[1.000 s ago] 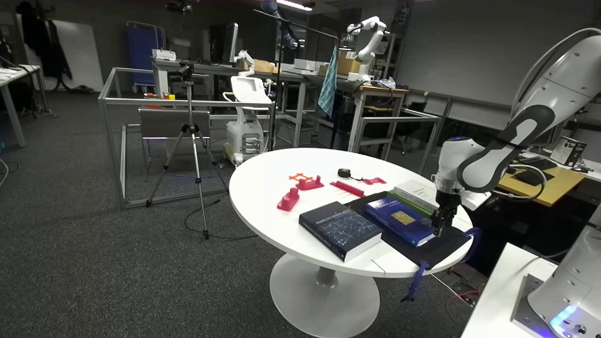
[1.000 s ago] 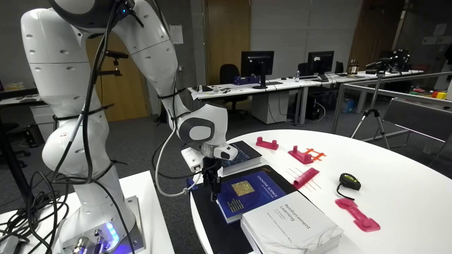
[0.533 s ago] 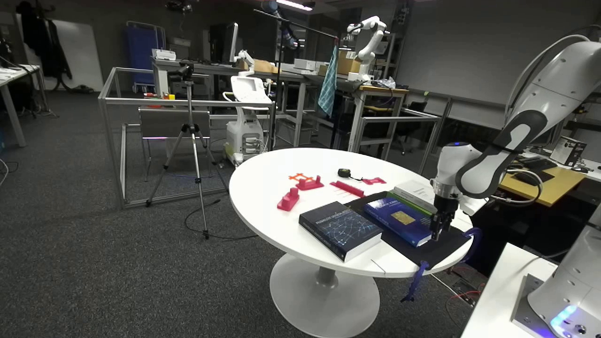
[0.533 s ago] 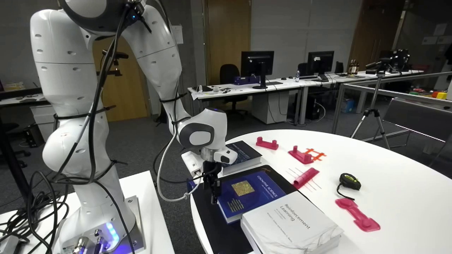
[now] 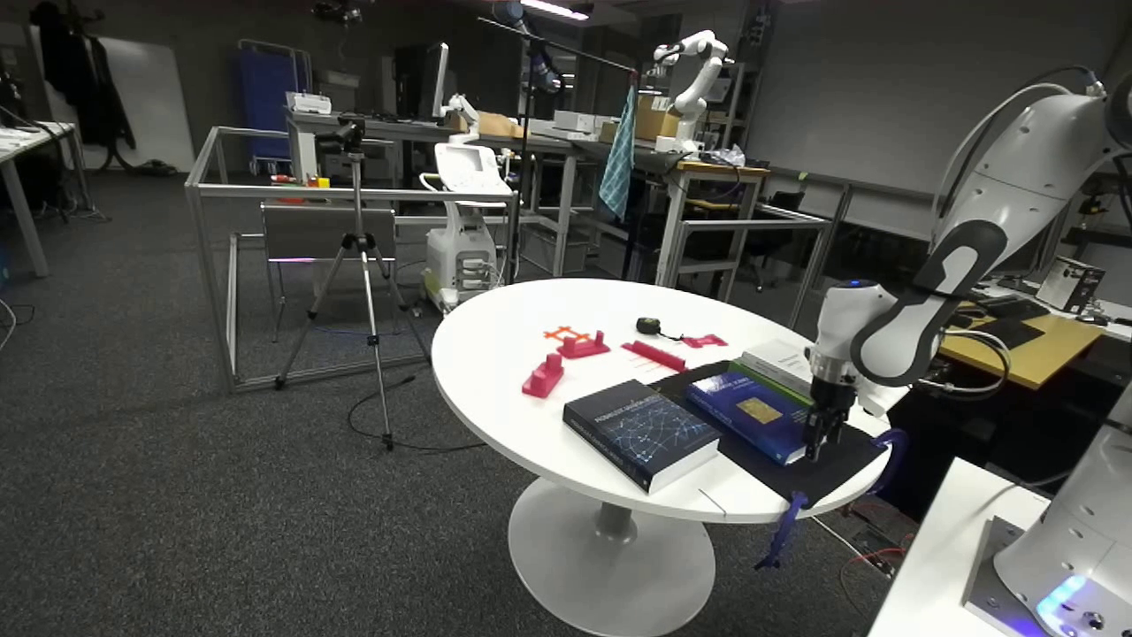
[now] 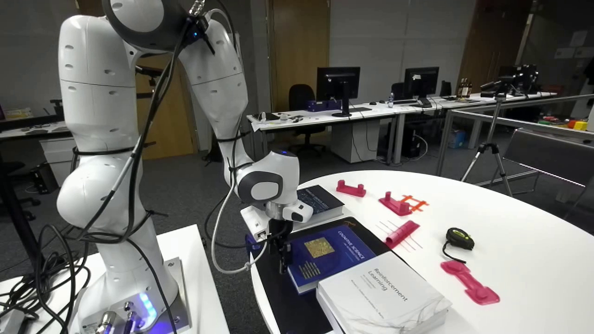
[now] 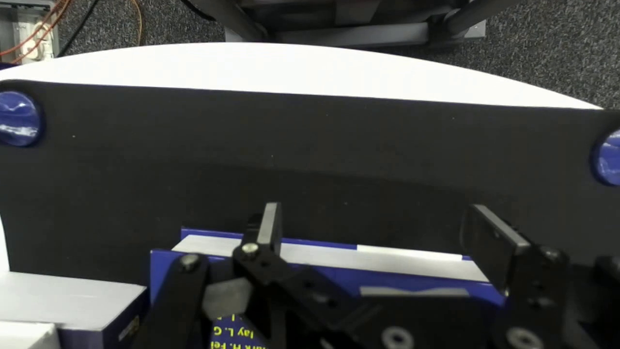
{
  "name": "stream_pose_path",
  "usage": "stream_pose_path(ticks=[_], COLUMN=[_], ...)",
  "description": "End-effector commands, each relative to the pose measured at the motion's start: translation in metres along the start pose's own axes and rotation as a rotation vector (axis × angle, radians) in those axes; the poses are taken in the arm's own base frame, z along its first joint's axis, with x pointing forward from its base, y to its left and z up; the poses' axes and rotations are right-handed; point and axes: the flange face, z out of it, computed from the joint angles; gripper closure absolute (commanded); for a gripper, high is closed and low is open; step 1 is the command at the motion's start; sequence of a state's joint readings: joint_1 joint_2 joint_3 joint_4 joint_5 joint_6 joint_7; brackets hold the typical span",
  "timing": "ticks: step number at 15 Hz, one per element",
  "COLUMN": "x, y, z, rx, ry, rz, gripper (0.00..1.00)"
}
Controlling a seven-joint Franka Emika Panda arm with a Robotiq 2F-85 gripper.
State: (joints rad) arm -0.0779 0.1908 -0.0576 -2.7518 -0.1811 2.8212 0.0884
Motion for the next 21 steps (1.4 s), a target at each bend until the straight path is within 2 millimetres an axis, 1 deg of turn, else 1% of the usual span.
stream_pose_path(ticks=[1, 6, 11, 21], x=[0.010, 0.019, 0.022, 0.036], y=[0.005, 0.012, 0.014, 0.019], z=[0.006, 0.013, 0.019, 0.012], rx=[0.003, 0.025, 0.018, -0.006], ry=[0.005, -0.018, -0.020, 0.044], rz=[0.012, 0.043, 0.037, 0.001], gripper=[0.00, 0.00, 0.00, 0.00])
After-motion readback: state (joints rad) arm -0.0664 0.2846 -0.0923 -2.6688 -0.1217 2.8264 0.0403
